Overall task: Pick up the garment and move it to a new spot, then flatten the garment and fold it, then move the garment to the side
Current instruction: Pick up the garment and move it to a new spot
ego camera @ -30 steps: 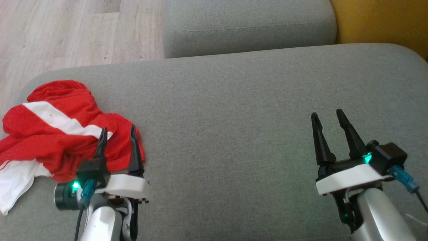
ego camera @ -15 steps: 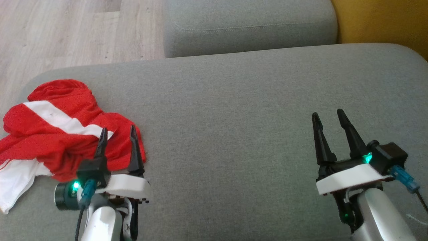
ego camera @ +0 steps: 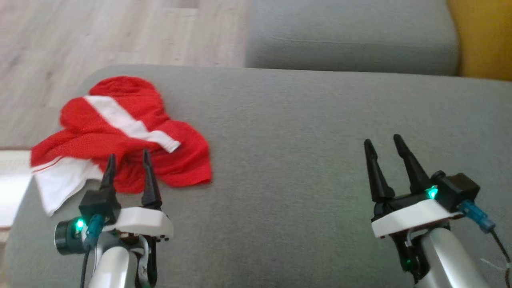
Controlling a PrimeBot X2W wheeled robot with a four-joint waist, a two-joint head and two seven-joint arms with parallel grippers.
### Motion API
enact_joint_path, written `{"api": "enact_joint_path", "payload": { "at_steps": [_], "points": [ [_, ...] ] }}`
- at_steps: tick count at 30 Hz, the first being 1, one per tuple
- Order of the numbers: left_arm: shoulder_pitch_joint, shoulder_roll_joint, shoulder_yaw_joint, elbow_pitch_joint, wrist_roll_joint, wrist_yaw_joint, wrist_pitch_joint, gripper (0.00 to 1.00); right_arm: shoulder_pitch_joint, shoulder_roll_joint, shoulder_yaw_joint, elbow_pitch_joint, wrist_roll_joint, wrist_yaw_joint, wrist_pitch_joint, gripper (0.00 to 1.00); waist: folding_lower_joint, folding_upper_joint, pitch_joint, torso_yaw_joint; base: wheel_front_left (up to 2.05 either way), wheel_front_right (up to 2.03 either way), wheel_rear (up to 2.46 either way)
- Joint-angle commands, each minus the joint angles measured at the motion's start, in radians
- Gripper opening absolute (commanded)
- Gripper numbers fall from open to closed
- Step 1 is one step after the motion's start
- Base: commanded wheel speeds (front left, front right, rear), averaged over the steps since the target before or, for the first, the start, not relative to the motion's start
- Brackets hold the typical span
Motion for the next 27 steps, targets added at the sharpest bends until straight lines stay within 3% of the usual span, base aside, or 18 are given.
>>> {"api": "enact_joint_path", "payload": {
  "at_steps": [1,5,13,27],
  "points": [
    [-0.043,0.015,0.042,-0.032,0.002,-0.001,-0.012,1.00,-0.020,-0.002,0.030,-0.035,0.007,-0.001,-0.011,1.00,0.0000,0.0000,-0.011,0.068,0.00,0.00,0.00],
    [-0.028,0.017,0.071,-0.030,0.004,-0.010,-0.012,1.00,-0.015,-0.001,0.064,-0.036,0.025,-0.001,-0.011,1.00,0.0000,0.0000,-0.015,0.169,0.00,0.00,0.00],
    [-0.010,0.021,0.096,-0.028,0.009,-0.022,-0.012,1.00,-0.013,-0.001,0.091,-0.033,0.040,-0.001,-0.011,1.00,0.0000,0.0000,-0.019,0.237,0.00,0.00,0.00],
    [-0.038,0.018,0.117,0.003,-0.030,-0.031,-0.012,1.00,-0.021,-0.007,0.116,-0.032,0.053,-0.001,-0.011,1.00,0.0000,0.0000,-0.006,0.222,0.00,0.00,0.00]
  ]
}}
